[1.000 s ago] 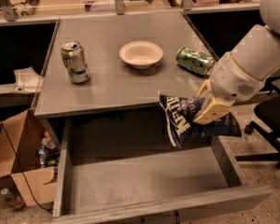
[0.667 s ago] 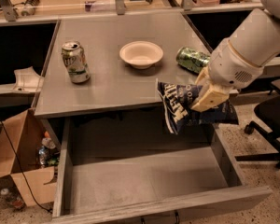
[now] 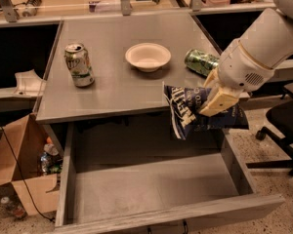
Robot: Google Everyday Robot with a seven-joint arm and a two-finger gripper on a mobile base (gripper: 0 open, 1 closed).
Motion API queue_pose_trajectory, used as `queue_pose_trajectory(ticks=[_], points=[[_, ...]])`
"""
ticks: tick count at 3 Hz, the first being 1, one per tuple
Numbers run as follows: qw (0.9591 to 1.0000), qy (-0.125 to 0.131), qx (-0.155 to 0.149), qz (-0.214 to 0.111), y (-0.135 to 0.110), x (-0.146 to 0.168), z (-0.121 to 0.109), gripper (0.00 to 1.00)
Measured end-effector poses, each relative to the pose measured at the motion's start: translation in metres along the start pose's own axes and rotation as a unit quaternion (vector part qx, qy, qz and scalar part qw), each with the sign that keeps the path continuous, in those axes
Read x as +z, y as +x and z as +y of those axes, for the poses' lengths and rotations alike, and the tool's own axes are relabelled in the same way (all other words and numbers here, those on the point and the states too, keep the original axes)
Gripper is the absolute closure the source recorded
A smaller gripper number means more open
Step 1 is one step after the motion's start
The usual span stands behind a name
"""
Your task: Pick blue chip bag from top drawer and place on counter
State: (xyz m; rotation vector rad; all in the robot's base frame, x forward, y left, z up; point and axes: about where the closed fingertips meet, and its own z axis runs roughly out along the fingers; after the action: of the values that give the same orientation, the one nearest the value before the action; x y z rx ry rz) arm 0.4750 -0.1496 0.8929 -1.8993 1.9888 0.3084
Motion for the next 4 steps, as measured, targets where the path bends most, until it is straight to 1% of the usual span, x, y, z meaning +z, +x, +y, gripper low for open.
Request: queue_pose_trajectory(ticks=[1, 2, 3, 4], points=[[0.9999, -0.005, -0.01, -0.004, -0.005, 0.003, -0.021, 1.0], [0.999, -0.007, -0.042, -0.01, -0.025, 0.001, -0.056, 1.0], [0.998, -0.01, -0.062, -0.013, -0.039, 0.003, -0.074, 1.0], [0.9978, -0.008, -0.064, -0.015, -0.042, 0.001, -0.077, 1.0]])
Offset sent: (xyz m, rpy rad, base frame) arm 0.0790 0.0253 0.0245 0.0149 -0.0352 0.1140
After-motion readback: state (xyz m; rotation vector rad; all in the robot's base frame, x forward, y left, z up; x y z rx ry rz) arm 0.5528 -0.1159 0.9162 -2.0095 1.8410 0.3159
